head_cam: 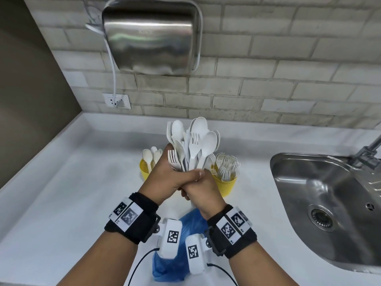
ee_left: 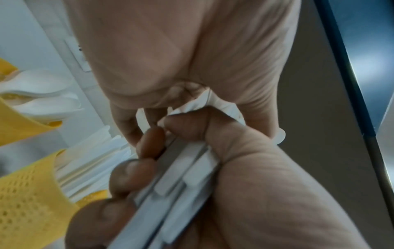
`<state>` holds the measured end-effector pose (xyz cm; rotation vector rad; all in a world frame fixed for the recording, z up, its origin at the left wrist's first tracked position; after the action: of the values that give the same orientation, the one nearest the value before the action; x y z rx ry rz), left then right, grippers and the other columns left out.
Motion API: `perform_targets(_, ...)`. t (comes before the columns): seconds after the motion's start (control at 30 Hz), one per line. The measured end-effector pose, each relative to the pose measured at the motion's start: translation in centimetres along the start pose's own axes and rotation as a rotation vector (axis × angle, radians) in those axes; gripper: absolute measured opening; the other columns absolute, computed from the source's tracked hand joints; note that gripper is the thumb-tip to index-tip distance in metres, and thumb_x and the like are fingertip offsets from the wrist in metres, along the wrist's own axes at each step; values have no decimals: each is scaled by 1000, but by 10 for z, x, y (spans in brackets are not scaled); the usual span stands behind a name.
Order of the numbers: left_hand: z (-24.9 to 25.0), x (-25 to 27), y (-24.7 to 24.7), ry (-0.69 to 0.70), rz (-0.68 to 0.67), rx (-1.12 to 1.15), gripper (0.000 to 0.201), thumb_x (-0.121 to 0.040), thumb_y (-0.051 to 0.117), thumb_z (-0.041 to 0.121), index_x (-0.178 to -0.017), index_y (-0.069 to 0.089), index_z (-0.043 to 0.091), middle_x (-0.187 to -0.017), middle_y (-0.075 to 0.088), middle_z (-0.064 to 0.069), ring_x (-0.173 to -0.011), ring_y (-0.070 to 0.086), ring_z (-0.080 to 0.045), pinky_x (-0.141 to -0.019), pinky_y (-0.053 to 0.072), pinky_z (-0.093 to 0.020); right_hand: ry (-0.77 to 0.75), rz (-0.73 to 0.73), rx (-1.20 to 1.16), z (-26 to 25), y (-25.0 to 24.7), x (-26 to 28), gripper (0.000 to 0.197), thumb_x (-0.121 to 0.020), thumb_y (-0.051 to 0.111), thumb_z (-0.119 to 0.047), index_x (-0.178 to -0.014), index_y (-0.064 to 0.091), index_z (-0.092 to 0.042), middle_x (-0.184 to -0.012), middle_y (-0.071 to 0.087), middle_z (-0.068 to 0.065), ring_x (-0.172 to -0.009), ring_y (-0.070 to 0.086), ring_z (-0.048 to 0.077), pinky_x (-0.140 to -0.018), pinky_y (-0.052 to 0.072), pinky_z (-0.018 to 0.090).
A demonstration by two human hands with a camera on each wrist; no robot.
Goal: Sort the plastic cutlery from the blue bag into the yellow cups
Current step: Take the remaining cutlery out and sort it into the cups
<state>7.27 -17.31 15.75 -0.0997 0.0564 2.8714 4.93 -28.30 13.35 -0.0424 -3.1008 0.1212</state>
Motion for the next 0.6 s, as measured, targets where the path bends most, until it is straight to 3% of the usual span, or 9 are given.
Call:
perform_targets(0.07, -5, -2, 1, 6, 35, 39, 73, -70, 87, 6, -133, 49, 7, -124, 71, -12, -114, 70, -31, -96, 57, -53, -18, 7, 47, 0, 1, -3, 15, -68, 52, -12, -66, 67, -10, -52, 59, -3, -49, 53, 14, -49, 41, 25)
perform_targets(0.13, -9, -4, 0, 6, 81, 92, 75, -67, 88, 4, -131, 50, 10, -124, 73, -8, -118, 69, -28, -101, 56, -47, -32, -15, 86, -2, 3, -5, 13, -72, 54, -11, -70, 66, -11, -56, 61, -2, -52, 56, 13, -49, 44, 26)
perform_targets(0.2, -10, -7, -2, 11, 125, 124, 82, -64, 90, 7, -135, 49, 14, -125, 73, -3, -120, 68, -25, -101, 56, -43, -27, -40, 91, -4, 2, -7, 13, -80, 60, -4, -76, 67, -14, -58, 63, -4, -53, 58, 10, -50, 46, 25)
perform_targets(0.3, -12, -12, -5, 36, 202, 127, 95, -54, 96, 25, -135, 46, 25, -129, 70, 5, -121, 67, -17, -102, 55, -44, -14, -82, 93, -6, -1, -11, 19, -86, 65, 0, -83, 67, -19, -58, 65, -7, -51, 60, 6, -48, 46, 19)
perform_targets(0.4, -11, -16, -5, 58, 236, 162, 94, -51, 94, 25, -131, 46, 33, -129, 69, 8, -122, 66, -16, -101, 55, -42, -3, -99, 100, -8, -1, -14, 25, -86, 64, 2, -81, 65, -23, -55, 65, -8, -50, 61, 7, -47, 45, 18)
perform_targets(0.5, -11, -16, -7, 87, 192, 183, 92, -60, 92, 13, -138, 46, 26, -131, 69, -1, -123, 66, -26, -97, 56, -45, -12, -98, 132, -9, 2, -21, 23, -84, 59, 1, -78, 67, -20, -55, 65, -6, -51, 62, 10, -48, 46, 23)
perform_targets(0.6, -13, -12, -9, 91, 168, 151, 88, -66, 93, 10, -138, 44, 14, -124, 72, -9, -112, 70, -35, -75, 59, -54, 26, -106, 230, -10, 4, -26, 29, -86, 55, -6, -62, 61, -20, -47, 59, -3, -43, 54, 9, -47, 43, 26)
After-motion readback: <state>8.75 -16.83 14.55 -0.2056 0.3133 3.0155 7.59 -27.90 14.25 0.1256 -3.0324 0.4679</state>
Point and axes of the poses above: each hand's wrist, its own x-axis away from the middle knuckle, its own y-axis out of the palm, z = x × y, the point moved 1 cm from there along -x, towards the middle knuckle
